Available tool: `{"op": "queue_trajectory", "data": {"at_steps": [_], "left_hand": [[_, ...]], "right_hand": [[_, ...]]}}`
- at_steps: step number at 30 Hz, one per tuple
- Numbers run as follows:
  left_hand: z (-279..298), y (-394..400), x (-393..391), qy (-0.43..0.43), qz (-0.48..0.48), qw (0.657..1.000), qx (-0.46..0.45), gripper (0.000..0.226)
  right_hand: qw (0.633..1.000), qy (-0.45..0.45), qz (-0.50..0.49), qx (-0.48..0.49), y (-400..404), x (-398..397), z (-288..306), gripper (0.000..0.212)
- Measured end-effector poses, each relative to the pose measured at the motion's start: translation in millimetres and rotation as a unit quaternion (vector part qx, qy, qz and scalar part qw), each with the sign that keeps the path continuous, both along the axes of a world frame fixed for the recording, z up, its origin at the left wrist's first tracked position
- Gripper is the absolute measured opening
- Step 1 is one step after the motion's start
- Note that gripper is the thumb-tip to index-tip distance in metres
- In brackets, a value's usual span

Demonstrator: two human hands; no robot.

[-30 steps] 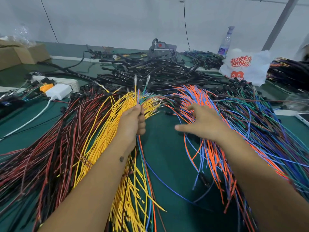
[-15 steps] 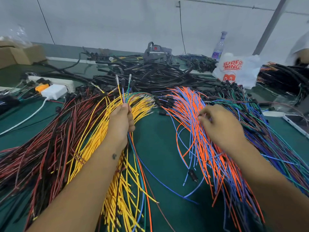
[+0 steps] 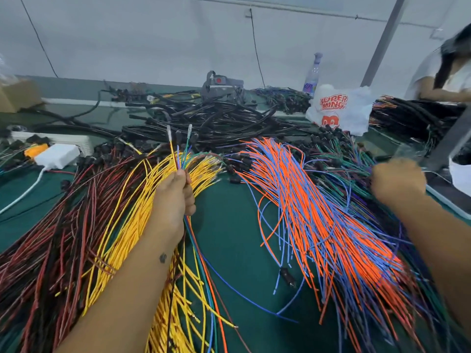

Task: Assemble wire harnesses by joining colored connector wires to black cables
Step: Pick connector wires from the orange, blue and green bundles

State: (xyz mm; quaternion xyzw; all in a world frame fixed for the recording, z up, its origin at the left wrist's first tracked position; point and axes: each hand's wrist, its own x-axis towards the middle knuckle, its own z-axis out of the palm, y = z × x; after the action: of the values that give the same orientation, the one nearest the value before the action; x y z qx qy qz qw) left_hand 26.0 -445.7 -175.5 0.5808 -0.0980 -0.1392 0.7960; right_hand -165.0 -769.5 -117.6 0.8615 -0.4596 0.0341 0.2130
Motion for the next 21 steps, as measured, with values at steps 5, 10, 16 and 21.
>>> {"op": "queue_trajectory", "data": {"at_steps": [5, 10, 16, 21], "left_hand": [[1.8, -0.3, -0.8, 0.002, -0.01, 1.0, 0.008, 0.036], [7.9, 2.5, -5.0, 0.033, -0.043, 0.996, -0.074, 0.036], [12.7, 8.0, -9.0, 0.037, -0.137, 0.977, -0.162, 0.035], [6.1, -4.9, -16.2, -0.019, -0.121, 0.992, 0.01, 0.043]], "right_hand": [[0.971, -0.239, 0.03, 0.006, 26.7, 21.1, -5.8, 0.049], [0.873, -0.365, 0.313, 0.085, 117.6, 85.1, 1.6, 0.02], [0.611, -0.395, 0.37, 0.577, 229.5, 140.1, -13.1, 0.033], [0.644, -0.456, 0.341, 0.511, 227.1, 152.5, -16.9, 0.051]]}}
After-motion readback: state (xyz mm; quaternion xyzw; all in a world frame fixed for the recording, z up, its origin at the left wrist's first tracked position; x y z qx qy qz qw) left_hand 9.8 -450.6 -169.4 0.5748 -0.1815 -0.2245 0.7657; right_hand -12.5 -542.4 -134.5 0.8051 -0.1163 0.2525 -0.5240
